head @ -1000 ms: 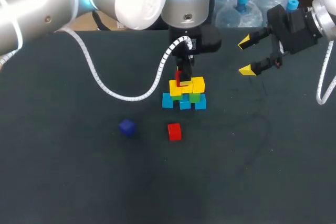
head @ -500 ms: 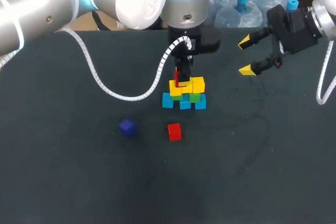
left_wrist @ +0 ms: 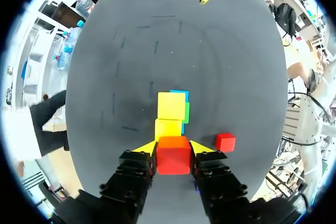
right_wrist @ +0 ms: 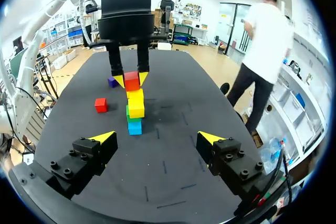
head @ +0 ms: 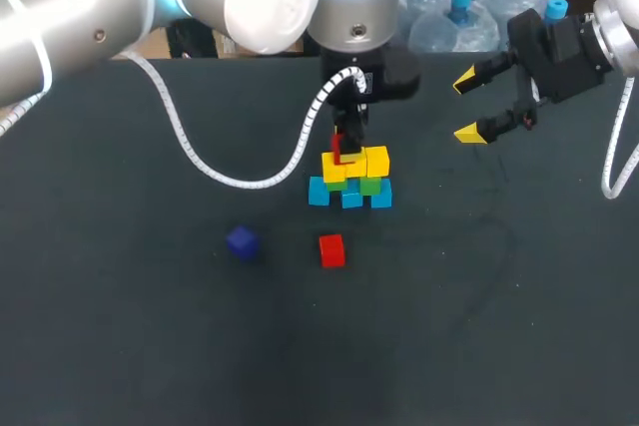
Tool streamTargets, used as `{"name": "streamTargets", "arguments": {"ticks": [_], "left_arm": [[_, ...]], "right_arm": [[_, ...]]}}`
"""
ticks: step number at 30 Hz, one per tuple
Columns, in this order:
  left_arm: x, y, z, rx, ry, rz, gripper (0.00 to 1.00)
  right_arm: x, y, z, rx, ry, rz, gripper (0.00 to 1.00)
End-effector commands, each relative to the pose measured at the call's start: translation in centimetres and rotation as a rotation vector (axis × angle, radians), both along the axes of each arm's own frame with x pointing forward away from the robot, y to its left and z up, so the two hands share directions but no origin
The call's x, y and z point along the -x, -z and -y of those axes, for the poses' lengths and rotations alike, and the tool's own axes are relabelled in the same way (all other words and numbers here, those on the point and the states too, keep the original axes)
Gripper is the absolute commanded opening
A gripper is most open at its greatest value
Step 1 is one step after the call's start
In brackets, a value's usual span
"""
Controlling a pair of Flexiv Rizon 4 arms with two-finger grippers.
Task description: Place the blue cubes, place green cubes on the blue cubes, place the yellow cubes on the green cubes, then place the red cubes on the yellow cubes, and place purple cube on the red cubes.
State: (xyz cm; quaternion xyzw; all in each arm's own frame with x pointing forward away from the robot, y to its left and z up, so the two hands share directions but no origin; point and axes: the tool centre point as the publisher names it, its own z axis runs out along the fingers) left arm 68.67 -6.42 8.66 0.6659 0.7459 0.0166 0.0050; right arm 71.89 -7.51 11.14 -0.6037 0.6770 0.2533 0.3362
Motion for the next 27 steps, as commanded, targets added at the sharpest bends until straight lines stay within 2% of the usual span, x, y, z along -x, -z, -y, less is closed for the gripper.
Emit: {"name": "streamTargets", "arguments": {"ticks": [1,27], "left_arm": [[-0.25,-0.04,0.06,-0.005,0.002,-0.005,0.00],[-0.30,0.22,0.36,-0.003,0.001,-0.011,0.00]], "right_arm": [[0.01,0.03,0.00,-0.001,0.000,0.001,1.00],[0.01,0.03,0.00,-0.001,0.000,0.001,1.00]]}}
